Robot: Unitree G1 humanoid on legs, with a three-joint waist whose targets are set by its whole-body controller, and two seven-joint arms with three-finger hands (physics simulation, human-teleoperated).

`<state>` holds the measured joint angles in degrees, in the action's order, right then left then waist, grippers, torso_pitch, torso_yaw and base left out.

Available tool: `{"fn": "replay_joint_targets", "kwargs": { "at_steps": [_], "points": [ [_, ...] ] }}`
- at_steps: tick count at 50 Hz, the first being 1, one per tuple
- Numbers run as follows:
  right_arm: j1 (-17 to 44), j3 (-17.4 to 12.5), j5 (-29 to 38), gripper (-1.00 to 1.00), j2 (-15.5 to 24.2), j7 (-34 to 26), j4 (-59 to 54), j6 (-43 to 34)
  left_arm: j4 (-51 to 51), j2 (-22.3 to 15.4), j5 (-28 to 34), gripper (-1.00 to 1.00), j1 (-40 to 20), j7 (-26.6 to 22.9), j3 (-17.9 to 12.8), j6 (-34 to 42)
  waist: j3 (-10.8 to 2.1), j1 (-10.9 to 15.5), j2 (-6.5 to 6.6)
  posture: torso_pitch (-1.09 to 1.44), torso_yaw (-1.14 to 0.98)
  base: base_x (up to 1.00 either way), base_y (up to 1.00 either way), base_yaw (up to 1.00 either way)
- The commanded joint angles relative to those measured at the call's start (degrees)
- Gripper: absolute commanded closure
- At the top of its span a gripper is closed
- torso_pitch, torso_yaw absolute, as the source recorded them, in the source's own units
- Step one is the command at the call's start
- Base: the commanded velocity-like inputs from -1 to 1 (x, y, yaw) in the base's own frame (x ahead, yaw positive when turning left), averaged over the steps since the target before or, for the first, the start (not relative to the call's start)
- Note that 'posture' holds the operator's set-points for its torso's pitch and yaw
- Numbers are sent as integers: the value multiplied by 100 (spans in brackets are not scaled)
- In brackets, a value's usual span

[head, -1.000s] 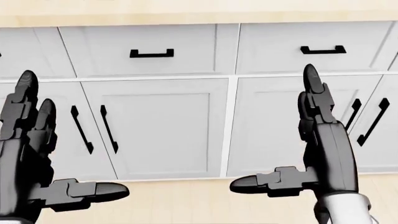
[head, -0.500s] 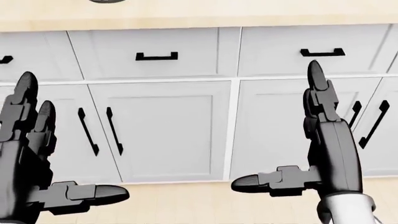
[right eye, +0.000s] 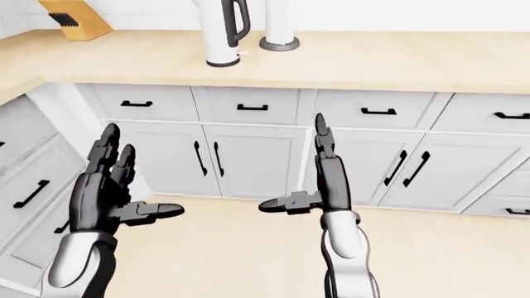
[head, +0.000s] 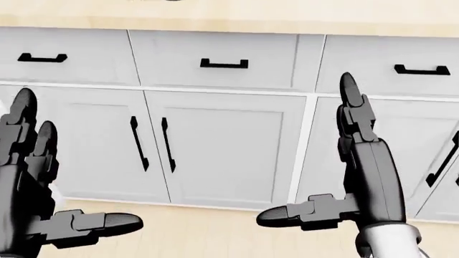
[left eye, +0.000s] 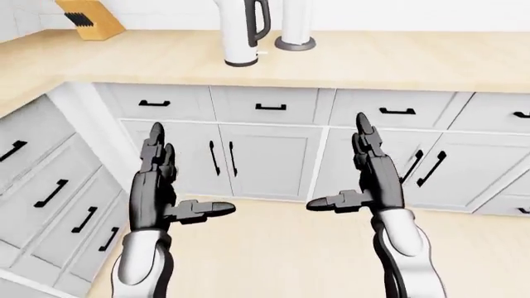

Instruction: Press down the lever to turn on the electric kettle.

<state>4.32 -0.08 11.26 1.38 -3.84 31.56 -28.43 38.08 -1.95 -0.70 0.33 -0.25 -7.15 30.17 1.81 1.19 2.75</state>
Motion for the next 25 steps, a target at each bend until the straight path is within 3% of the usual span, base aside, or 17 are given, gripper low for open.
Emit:
{"fn": "replay_joint_targets", "kwargs": {
  "at_steps": [1,8,9,11,12,13,16,20,21,23,25],
  "points": [
    [132,-102,30,-100,47,42,277,179,251,-3,-25,-100,-140,-19,65,-194,-110,-18,22,0,0,0,0,27],
    [137,-69,48,-100,41,16,263,184,136,8,-23,-100,-142,-25,107,-295,-42,-67,-369,0,0,0,0,28],
    [135,-68,50,-100,39,13,265,186,151,4,-13,-100,-139,-24,119,-282,-54,-70,-486,0,0,0,0,27],
    [138,-74,52,-100,39,9,278,176,141,8,-23,-100,-133,-25,110,-300,-183,-110,-859,0,0,0,0,28],
    [136,-63,63,-100,36,10,295,162,141,12,-7,-100,-117,-20,135,-310,-71,-155,-514,0,0,0,0,27],
    [132,-65,64,-100,34,6,322,145,162,10,-13,-100,-116,-21,125,-295,-69,-96,-638,0,0,0,0,28],
    [142,-74,58,-100,33,8,293,164,161,16,-11,-100,-110,-19,135,-307,-107,-79,-539,0,0,0,0,28],
    [124,-57,-27,-100,10,-32,307,172,137,12,-14,-100,-114,-25,130,-326,18,-151,-289,0,0,0,0,20],
    [126,-53,-28,-100,15,-35,309,168,139,11,-22,-100,-115,-28,122,-323,-6,-180,-230,0,0,0,0,0],
    [122,-64,-58,-100,9,-26,300,187,153,11,-25,-100,-114,-28,122,-313,-121,-245,79,0,0,0,0,0],
    [135,-90,-117,-100,4,-19,311,191,174,13,-25,-100,-102,-26,123,-305,-33,-217,-85,0,0,0,0,0]
  ]
}}
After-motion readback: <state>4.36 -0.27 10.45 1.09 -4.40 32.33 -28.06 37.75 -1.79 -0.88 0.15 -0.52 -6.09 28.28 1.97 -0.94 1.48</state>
